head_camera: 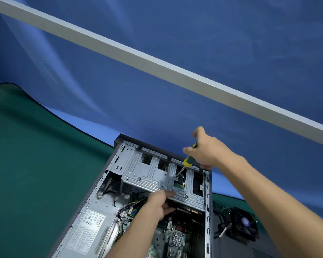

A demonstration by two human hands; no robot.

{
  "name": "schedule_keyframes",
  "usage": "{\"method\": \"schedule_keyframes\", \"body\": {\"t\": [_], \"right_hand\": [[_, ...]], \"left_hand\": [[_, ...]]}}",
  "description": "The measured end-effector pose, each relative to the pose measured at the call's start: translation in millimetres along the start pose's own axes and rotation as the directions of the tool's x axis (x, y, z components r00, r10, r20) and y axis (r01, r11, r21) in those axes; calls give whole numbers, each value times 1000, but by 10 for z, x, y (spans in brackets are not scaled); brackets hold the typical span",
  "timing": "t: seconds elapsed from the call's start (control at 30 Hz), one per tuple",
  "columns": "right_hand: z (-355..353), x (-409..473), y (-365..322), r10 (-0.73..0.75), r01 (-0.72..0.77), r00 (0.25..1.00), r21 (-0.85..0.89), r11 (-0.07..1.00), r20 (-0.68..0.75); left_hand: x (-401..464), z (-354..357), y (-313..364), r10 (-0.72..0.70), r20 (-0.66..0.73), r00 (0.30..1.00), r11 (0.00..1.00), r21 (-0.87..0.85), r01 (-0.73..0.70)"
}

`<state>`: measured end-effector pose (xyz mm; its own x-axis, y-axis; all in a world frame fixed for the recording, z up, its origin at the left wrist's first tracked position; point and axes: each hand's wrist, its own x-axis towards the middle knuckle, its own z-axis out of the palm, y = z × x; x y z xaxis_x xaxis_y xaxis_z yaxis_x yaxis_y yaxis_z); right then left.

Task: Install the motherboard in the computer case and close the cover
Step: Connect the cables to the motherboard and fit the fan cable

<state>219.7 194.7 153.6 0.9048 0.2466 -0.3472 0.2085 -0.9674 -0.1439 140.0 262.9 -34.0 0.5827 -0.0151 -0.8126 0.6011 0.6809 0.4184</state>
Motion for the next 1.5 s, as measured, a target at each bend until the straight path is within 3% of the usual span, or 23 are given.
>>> {"method": "schedule_keyframes", "body": {"t": [0.07,0.17,0.3,0.4,0.43,0.53,0.63,0.77,0.9,1.0,1.13,1.23,1.37,1.5], "right_hand": [[35,-1,3,-5,3,999,52,999,32],[46,16,25,27,-25,996,15,1000,-84],[23,-2,40,-5,-14,996,221,975,87],[63,10,107,66,-49,993,166,985,-96],[54,4,130,81,-63,992,175,983,-100],[19,-6,168,64,-71,997,258,964,35],[46,7,232,92,-76,992,174,982,-87],[18,0,277,126,-128,992,352,927,28],[84,5,314,134,-98,983,262,960,-122],[35,-11,276,79,-84,996,404,911,29],[94,-2,290,112,-75,984,252,965,-135],[54,0,308,116,-113,993,438,892,19],[85,-27,335,140,-97,987,392,915,-83],[101,-70,335,160,-123,987,510,851,-30]], "left_hand": [[-11,-1,-2,4,-2,1000,1000,-1,-4],[8,5,-16,17,-9,1000,1000,1,-17],[27,-13,-16,13,0,1000,1000,-2,-13],[74,-13,-30,18,16,1000,1000,-4,-18],[76,-17,-32,19,23,1000,1000,-9,-19],[87,-33,-26,16,32,999,1000,-13,-15],[103,-29,-35,17,39,999,1000,-5,-17],[91,-29,-26,22,40,999,1000,-12,-22],[105,-31,-40,26,40,999,1000,-10,-25],[87,-28,-31,27,37,999,1000,-14,-26],[98,-19,-50,30,35,999,1000,-9,-30],[96,-12,-52,42,30,999,999,-17,-42],[73,-16,-57,43,20,999,999,-22,-42],[86,-17,-64,45,16,999,999,-26,-45]]}}
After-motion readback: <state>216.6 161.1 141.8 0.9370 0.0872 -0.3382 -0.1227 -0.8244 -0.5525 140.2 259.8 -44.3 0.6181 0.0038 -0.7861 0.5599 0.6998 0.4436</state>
